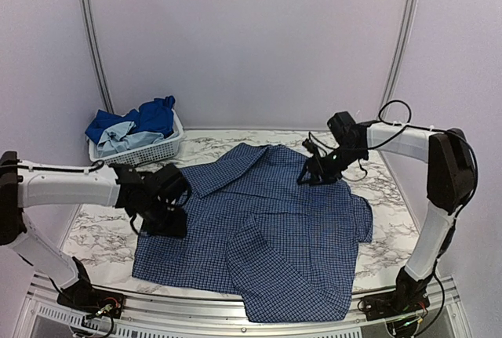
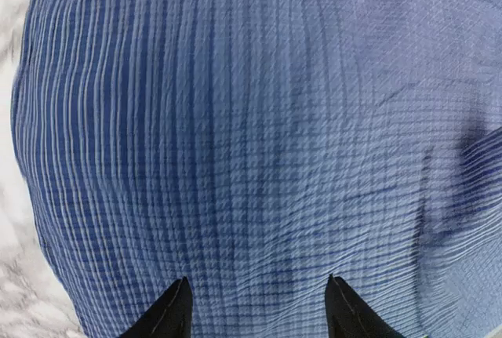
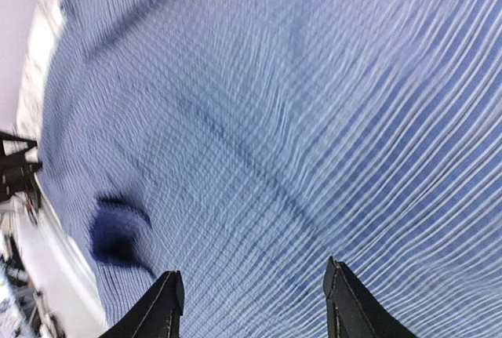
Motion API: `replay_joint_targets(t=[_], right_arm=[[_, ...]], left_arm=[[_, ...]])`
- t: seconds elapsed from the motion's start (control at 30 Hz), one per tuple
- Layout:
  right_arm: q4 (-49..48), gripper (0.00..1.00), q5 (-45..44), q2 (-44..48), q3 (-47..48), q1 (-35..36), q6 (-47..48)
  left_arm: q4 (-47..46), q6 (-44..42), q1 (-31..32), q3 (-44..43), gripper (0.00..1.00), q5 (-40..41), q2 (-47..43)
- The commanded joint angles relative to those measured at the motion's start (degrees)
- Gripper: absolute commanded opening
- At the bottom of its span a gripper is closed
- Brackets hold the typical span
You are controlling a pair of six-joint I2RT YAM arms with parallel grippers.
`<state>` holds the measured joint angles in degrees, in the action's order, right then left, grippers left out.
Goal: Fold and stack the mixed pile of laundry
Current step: Adjust the flattened shirt at the center of the board.
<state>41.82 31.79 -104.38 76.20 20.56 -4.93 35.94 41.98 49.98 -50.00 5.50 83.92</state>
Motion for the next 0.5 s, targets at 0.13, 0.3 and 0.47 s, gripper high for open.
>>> replay_joint_targets(t=[0.13, 0.3, 0.47], right_arm=[[-4.1, 0.59, -3.5, -14.3, 24.2, -6.4, -2.7], [-2.8, 0.63, -5.7, -21.6, 34.1, -6.5, -3.4], [-2.1, 0.65, -5.6, -28.0, 41.9, -6.6, -5.0]], left_arm=[[-0.6, -12.9, -9.0, -32.3, 0.76, 3.0, 16.0], [0.1, -17.9, -16.0, -57.4, 0.74, 0.8, 35.3], [2.2, -21.7, -19.7, -80.1, 0.7, -1.9, 51.9]])
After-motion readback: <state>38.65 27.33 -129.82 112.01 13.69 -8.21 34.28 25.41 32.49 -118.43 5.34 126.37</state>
